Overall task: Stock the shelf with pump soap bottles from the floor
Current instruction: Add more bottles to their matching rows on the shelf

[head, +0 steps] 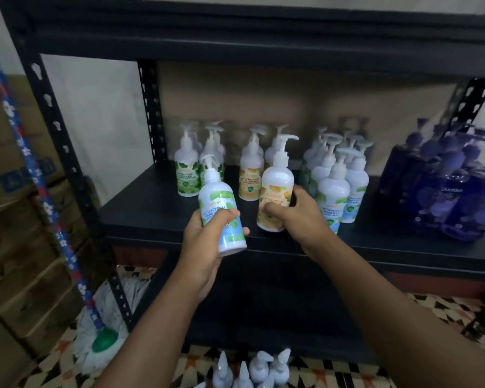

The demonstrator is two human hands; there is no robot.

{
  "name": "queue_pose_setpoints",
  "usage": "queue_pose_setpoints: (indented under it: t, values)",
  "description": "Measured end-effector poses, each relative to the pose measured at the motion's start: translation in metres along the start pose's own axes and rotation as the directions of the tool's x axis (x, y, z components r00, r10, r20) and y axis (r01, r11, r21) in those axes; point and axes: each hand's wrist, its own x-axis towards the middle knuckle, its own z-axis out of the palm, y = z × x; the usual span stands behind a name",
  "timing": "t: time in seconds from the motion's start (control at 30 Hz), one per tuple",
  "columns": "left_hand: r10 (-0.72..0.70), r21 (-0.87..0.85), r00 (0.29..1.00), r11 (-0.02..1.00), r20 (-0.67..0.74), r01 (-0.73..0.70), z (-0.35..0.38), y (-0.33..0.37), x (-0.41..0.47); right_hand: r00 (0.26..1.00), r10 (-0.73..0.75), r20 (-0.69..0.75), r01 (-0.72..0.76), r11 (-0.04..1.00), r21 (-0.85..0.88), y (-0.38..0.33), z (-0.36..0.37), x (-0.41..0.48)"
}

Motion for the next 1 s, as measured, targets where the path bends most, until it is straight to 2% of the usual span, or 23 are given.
queue_pose_setpoints:
  t: [0.27,0.4,0.47,1.0]
  values:
    - [-0.031,0.005,0.998,0.999,-0.048,0.031,0.0,-0.013,0.019,0.998,-0.029,-0.052,0.024,0.994,-0.108,0.021,0.003,0.014]
    - [-0.027,0.007,0.998,1.0,-0.056,0.027,-0.002,-0.014,0.018,0.99,-0.047,-0.132,0.002,0.948,-0.32,0.034,0.012,0.011]
    - [-0.025,0.012,0.998,1.0,-0.063,0.025,-0.003,-0.015,0.019,0.984,-0.034,-0.172,-0.032,0.931,-0.364,0.034,0.015,0.013]
    - [-0.035,0.004,0.998,0.999,-0.055,0.035,-0.004,-0.017,0.022,0.968,0.024,-0.249,-0.131,0.896,-0.423,0.039,0.025,0.09]
